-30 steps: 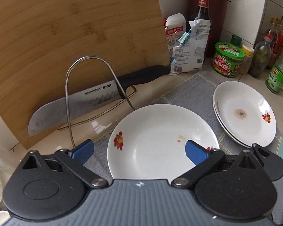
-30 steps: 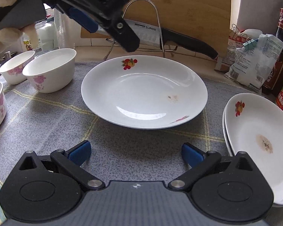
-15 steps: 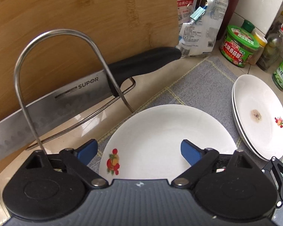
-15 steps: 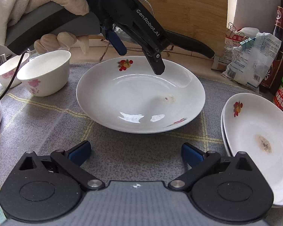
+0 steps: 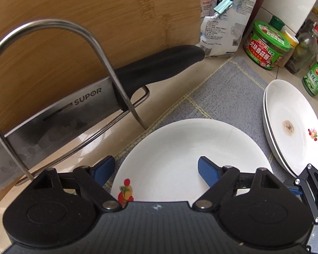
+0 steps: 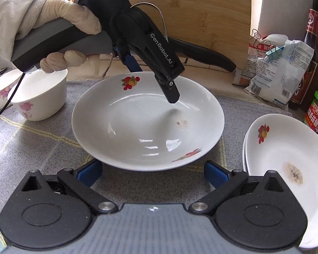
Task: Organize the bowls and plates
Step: 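Close the left gripper on the flowered plate's rim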
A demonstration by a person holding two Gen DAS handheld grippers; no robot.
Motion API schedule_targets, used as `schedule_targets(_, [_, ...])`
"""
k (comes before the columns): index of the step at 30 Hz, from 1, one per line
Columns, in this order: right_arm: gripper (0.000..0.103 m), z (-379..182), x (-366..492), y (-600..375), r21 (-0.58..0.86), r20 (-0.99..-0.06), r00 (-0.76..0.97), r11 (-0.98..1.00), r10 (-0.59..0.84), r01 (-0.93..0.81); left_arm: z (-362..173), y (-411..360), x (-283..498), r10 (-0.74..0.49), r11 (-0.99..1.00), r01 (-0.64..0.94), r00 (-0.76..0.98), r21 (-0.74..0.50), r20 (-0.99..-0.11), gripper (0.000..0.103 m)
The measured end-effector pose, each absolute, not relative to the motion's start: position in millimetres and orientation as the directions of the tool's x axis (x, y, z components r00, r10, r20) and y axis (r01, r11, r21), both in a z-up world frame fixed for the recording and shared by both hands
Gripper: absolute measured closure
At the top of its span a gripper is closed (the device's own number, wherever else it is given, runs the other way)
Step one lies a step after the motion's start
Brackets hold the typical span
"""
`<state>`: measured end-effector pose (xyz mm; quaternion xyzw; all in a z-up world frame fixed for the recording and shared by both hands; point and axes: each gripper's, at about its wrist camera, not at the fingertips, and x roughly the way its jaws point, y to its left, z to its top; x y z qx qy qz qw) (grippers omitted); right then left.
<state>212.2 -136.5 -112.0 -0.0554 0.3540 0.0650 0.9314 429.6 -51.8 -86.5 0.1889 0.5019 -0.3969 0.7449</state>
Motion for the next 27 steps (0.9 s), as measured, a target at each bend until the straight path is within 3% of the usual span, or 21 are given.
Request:
schedule_targets(2, [0.0, -111.0, 213.8, -136.6, -0.064, -0.663, 0.744, 0.983, 0.087, -0.172, -86.6, -53.0, 429.4, -0.401, 0.606, 0.787, 0.177, -0.116, -0.899, 0.019])
schedule_targets(4, [0.0, -110.9, 215.4, -136.4, -0.069, -0.662, 0.744, 0.98, 0.096, -0.188, -86.5, -53.9, 429.9, -0.401, 0.601, 0.79, 0.17, -0.119, -0.9, 0.028])
schedule_targets(27, [0.0, -109.7, 222.6, -144.4, -0.024, -0.666, 0.726, 0.969, 0.169, -0.248, -86.5, -53.8, 427.2, -0.389, 0.512, 0.854, 0.13, -0.096, -0.912, 0.029])
